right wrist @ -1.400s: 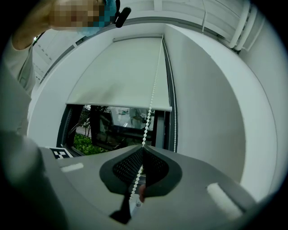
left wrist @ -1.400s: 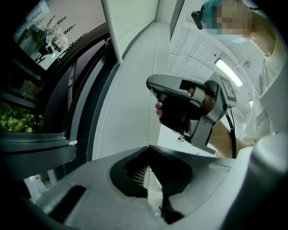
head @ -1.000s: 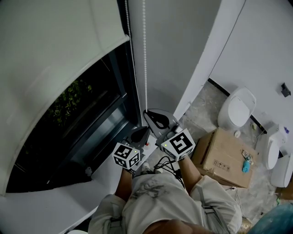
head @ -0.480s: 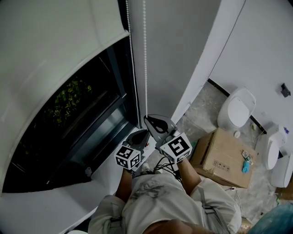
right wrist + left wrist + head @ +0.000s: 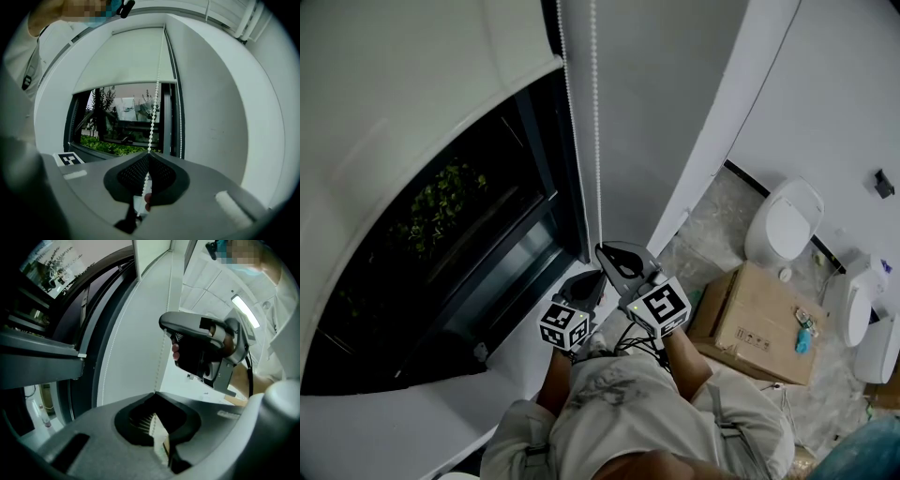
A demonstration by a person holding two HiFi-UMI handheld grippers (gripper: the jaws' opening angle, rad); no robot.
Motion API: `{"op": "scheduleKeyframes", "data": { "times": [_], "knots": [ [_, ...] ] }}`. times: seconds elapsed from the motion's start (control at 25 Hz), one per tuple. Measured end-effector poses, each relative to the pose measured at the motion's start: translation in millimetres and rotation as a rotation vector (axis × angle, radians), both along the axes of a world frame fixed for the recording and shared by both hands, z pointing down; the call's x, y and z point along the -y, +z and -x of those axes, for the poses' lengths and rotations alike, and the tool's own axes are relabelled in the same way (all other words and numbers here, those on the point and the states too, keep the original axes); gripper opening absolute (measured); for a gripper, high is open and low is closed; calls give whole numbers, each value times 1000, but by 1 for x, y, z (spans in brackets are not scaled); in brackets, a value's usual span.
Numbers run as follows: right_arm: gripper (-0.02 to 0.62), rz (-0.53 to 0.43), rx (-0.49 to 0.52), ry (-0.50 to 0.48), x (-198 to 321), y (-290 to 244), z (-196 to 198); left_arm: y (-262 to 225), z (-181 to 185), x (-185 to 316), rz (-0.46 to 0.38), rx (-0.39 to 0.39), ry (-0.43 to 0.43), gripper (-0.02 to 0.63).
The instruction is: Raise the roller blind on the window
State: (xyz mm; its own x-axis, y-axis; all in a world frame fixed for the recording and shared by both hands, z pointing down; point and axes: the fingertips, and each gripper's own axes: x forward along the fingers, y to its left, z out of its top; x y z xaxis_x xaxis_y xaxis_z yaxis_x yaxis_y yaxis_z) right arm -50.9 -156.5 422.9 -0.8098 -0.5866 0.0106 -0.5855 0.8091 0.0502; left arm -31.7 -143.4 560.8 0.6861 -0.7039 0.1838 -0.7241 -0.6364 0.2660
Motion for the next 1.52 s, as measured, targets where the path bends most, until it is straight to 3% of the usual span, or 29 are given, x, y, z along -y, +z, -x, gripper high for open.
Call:
{"op": "scheduleKeyframes", "data": {
  "times": [0.44,0.88,1.52],
  "knots": [
    [11,-17,8,-5,0,0,-1,-16,4,-10,-37,-23,-13,28],
    [11,-11,19,-16,0,0,-1,-117,21,-14,-203,-78,-30,80],
    [11,-14,12,-21,-3,0,2,-226,10,8,-411,-54,8,117]
  ]
}}
